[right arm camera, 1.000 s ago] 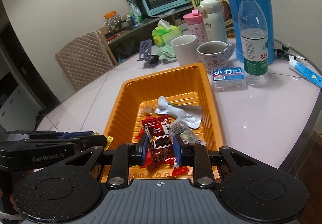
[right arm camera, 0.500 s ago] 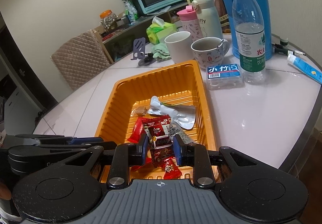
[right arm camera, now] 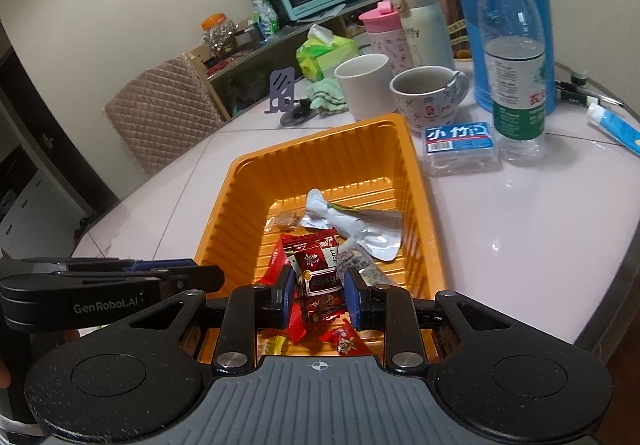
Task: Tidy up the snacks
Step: 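Lower both held candies into the orange tray and open both grippers, then move both open grippers back to the red and green candies on the table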
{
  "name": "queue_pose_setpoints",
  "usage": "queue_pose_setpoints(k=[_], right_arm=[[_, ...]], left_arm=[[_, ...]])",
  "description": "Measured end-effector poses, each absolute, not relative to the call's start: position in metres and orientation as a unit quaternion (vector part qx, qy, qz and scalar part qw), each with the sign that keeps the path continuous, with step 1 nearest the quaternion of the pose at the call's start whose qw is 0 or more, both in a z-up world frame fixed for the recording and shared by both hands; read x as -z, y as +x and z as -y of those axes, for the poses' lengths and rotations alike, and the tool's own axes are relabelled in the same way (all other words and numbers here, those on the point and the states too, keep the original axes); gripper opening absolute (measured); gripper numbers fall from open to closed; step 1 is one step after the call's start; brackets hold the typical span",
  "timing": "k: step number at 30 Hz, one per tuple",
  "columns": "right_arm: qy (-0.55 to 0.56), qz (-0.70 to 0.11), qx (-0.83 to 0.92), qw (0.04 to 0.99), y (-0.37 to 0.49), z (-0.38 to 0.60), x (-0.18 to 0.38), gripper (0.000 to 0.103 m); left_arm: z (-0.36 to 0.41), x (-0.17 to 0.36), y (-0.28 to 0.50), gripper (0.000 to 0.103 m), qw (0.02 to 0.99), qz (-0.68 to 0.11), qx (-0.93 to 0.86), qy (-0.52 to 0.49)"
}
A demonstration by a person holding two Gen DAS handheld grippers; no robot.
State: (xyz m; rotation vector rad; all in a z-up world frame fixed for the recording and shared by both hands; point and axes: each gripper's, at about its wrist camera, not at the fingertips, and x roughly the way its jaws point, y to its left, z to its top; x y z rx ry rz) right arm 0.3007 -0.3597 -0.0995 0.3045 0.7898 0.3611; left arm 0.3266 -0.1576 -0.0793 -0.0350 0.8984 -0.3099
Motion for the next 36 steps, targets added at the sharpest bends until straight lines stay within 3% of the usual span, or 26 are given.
queue_pose_setpoints(k=[10,12,14,21,25,31,36], right_arm=[[0.136,-0.378,-0.182,0.897,0.320,0.340,0.108,0.027],[0.144,-0.380,-0.182,0.895,0.324,0.339,0.108,0.032],[0.152,-0.376,-0.179,0.896,0.325,0.339,0.107,0.055],[0.164,-0.370,-0.164,0.899,0.317,0.346,0.100,0.058],[0.166,-0.378,-0.150,0.898,0.307,0.352,0.099,0.065],[0.164,-0.383,-0.138,0.898,0.287,0.357,0.095,0.073],[0.157,-0.381,-0.137,0.901,0.272,0.356,0.088,0.079]], left_arm=[[0.147,0.075,0.329,0.030,0.892,-0.430,0.135,-0.024],[0.145,0.074,0.328,0.032,0.894,-0.428,0.134,-0.025],[0.143,0.073,0.327,0.033,0.894,-0.427,0.133,-0.026],[0.137,0.067,0.320,0.039,0.896,-0.424,0.130,-0.031],[0.135,0.064,0.313,0.051,0.898,-0.420,0.127,-0.033],[0.134,0.059,0.300,0.055,0.899,-0.417,0.127,-0.033],[0.132,0.052,0.285,0.066,0.902,-0.413,0.125,-0.034]])
